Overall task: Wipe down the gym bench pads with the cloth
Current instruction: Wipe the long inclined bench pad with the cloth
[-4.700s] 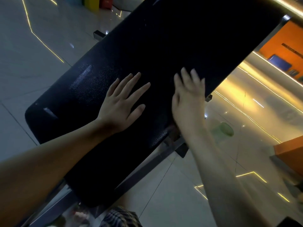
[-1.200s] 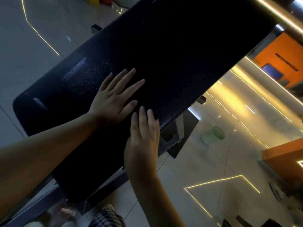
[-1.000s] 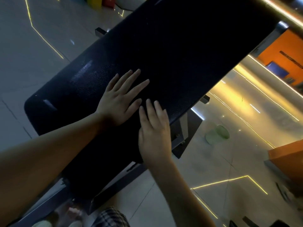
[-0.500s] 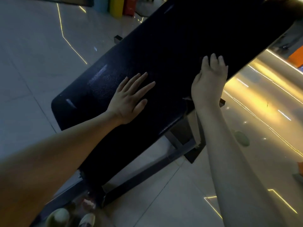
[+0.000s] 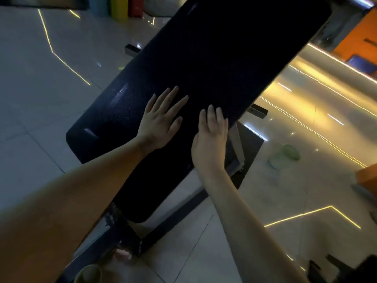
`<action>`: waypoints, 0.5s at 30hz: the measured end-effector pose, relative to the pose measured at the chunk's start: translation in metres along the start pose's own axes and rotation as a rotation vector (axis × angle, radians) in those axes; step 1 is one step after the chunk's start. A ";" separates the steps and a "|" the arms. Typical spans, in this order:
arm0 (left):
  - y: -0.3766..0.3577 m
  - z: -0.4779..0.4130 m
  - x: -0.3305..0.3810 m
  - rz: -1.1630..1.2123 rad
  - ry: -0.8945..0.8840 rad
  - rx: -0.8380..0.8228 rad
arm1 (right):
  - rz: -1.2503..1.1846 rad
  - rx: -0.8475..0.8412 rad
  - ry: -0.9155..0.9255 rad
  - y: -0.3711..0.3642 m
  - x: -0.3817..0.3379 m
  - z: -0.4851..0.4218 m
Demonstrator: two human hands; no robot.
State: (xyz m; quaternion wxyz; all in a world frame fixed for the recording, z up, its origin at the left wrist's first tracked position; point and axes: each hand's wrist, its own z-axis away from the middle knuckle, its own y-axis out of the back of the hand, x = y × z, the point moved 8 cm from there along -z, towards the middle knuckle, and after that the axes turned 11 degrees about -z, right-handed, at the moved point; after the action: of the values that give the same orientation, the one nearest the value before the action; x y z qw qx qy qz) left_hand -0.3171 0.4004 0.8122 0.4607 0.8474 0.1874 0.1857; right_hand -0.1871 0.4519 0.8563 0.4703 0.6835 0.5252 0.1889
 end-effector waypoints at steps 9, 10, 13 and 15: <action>-0.001 0.001 -0.002 0.074 -0.030 -0.024 | 0.087 -0.058 -0.018 -0.052 -0.041 0.053; -0.002 0.001 -0.003 0.081 -0.034 -0.029 | 0.097 -0.047 -0.025 -0.046 -0.038 0.044; 0.000 0.001 -0.002 0.070 -0.054 -0.041 | 0.153 0.044 -0.045 -0.021 -0.021 -0.001; 0.000 0.002 -0.001 0.039 -0.067 -0.041 | 0.193 0.099 -0.096 -0.002 -0.004 -0.037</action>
State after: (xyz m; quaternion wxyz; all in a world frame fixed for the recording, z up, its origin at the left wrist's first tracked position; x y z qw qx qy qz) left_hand -0.3170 0.3983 0.8114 0.4802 0.8471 0.1518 0.1700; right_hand -0.2174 0.4653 0.8740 0.4403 0.7615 0.4425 0.1745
